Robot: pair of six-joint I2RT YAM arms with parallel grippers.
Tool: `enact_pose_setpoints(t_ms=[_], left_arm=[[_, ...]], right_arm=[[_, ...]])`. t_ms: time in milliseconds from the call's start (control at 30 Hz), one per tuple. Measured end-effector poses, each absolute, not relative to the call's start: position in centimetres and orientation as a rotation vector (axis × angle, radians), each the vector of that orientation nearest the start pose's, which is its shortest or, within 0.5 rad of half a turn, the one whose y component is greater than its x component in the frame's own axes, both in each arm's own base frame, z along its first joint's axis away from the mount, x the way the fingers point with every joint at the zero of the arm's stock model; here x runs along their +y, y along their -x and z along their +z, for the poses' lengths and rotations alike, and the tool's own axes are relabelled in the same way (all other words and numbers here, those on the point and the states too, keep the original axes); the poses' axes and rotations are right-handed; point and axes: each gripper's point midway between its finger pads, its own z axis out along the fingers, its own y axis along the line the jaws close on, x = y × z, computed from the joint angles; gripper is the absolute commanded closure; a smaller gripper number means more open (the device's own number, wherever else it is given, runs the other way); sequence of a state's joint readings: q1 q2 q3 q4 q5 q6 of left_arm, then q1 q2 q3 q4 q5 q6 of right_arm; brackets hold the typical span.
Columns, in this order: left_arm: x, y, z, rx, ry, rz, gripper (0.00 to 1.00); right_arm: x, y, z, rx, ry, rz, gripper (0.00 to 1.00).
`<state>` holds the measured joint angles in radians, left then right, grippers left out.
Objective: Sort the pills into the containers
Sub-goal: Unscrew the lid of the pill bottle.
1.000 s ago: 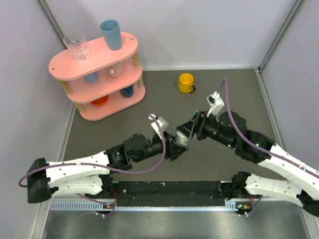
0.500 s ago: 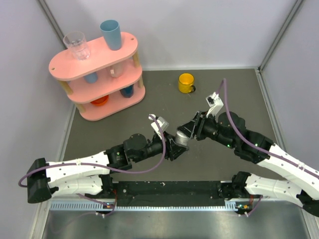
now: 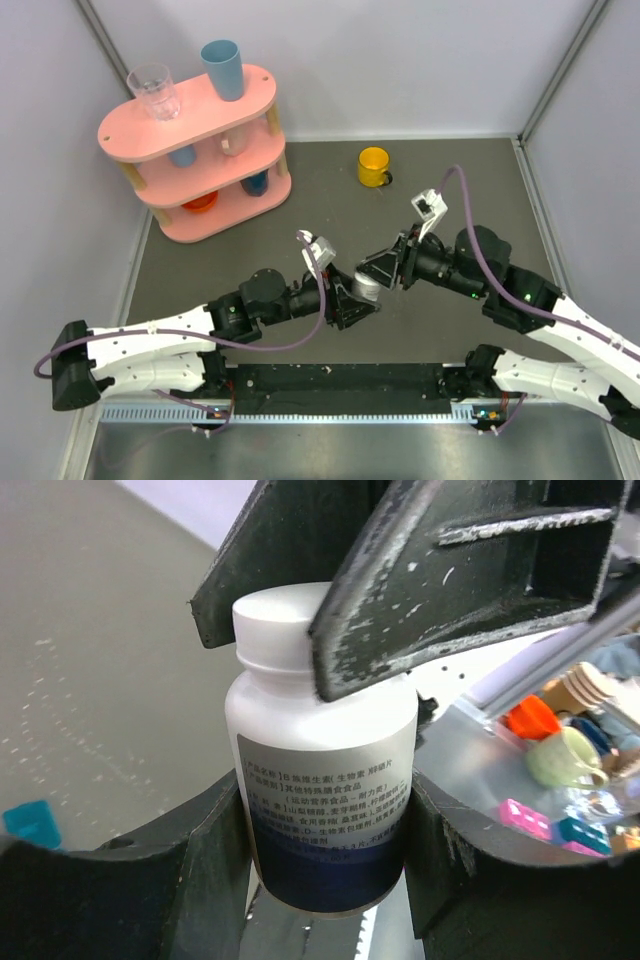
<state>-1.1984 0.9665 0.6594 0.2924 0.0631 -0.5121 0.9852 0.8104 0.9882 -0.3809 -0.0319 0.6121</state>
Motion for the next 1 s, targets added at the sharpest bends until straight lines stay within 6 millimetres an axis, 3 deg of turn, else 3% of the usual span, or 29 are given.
enact_pose_setpoints(t_ms=[433,733,767,800,900,1000], left_arm=[[-35.5,-4.9,32.5,1.362,-0.822,-1.696,1.0],[-35.0,-2.2,32.7,1.273,-0.983,-1.771,1.0],[-34.9,-2.1,32.6,1.27,-0.994,-1.769,1.0],[-34.9,-2.1,32.5,1.268,-1.004,-1.766,1.0],[-34.8,-2.1,32.1,1.276,-1.027,-1.742,1.0],[-35.0,-2.6,31.2,1.317,-1.033,-1.7,1.0]], right_arm=[[27.3,-8.4,37.7,1.603,0.713,1.423,1.0],[27.3,-4.9,38.3,1.467,0.944,1.528,0.97],[27.3,-4.7,38.2,1.456,0.962,1.532,0.79],[27.3,-4.6,38.2,1.45,0.974,1.534,0.4],[27.2,-4.3,38.1,1.437,0.986,1.543,0.17],[26.7,-4.3,38.9,1.399,0.948,1.537,0.08]])
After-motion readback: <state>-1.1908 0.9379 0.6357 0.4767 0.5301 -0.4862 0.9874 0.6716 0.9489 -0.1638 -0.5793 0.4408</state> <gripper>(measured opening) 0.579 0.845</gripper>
